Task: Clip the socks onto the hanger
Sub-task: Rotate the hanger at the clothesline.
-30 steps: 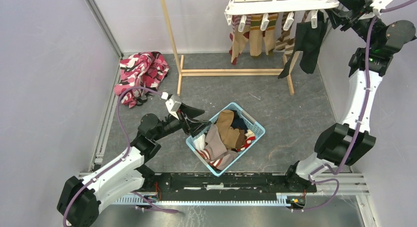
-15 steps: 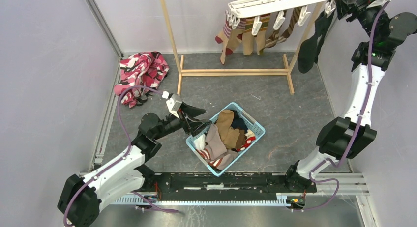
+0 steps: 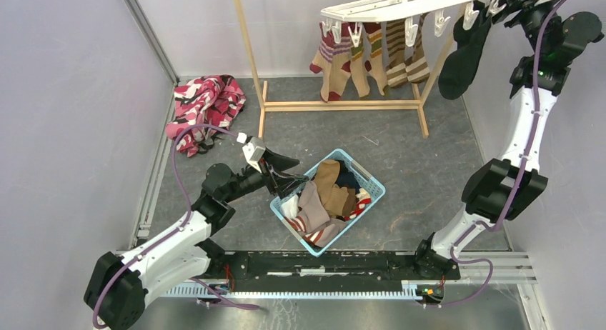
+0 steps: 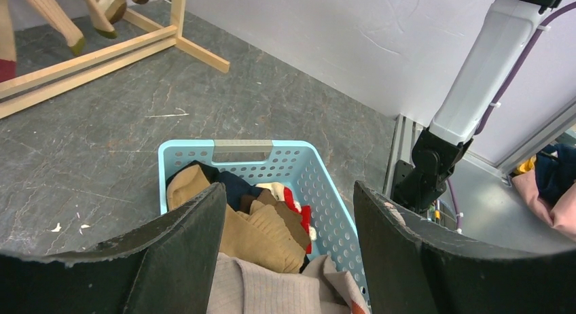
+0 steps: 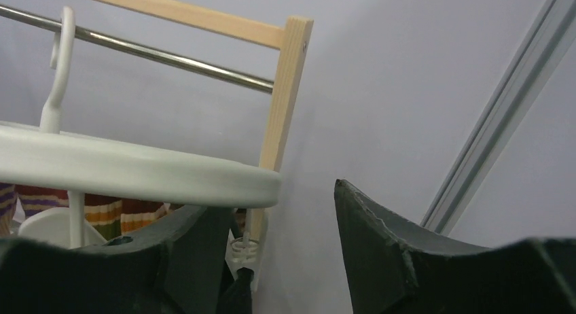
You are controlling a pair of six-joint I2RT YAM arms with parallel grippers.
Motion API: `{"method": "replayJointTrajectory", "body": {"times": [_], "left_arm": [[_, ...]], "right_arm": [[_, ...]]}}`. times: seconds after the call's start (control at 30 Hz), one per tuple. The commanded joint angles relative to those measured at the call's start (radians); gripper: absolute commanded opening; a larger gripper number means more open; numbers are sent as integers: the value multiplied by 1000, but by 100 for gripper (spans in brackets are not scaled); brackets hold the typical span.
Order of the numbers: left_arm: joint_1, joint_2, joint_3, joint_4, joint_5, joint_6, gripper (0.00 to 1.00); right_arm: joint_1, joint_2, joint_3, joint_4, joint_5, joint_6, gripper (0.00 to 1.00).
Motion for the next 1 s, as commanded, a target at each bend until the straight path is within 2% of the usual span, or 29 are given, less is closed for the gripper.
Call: {"method": "replayJointTrajectory", "body": {"times": [0.0,0.43,0.7,0.97], "left_arm": [[4,5,36,58,16,-42,75],[3,8,20,82,18,-51,75],[3,12,11,94,17,-54,75],[4,13,-22,161,28,-108,75]], "right_arm": [[-15,-61,-90,48,28,-4,66],[-124,-227,-315,159,-95,33,82],[-159,-390,-519,105,-221,-101,89],[-244,-557,-714,-40,-334,-269,90]]}}
